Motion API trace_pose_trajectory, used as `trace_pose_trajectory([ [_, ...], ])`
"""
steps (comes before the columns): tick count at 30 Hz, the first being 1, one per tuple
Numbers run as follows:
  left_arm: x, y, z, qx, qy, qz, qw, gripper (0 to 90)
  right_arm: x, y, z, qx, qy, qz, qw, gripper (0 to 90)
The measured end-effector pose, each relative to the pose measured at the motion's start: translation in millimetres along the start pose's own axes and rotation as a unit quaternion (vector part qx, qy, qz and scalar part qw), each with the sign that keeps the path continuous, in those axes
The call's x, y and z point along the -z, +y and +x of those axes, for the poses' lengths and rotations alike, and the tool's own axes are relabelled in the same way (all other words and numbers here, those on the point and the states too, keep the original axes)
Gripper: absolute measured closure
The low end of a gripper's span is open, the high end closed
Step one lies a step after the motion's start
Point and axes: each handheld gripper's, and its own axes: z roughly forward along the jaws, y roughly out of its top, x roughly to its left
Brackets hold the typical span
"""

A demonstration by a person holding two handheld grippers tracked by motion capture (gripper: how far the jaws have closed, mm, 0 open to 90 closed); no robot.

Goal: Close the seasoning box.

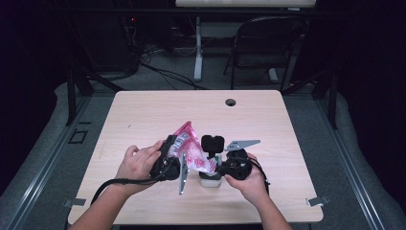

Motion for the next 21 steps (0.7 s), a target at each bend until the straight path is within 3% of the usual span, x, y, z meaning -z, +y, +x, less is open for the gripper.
trace_pose_trajectory([
  [21, -2.2, -6.3, -5.3, 0.015, -0.006, 0.009, 0.9998, 74.9, -1.2, 0.1, 1.3, -0.002, -0.006, -0.005, 1.0, 89.8],
])
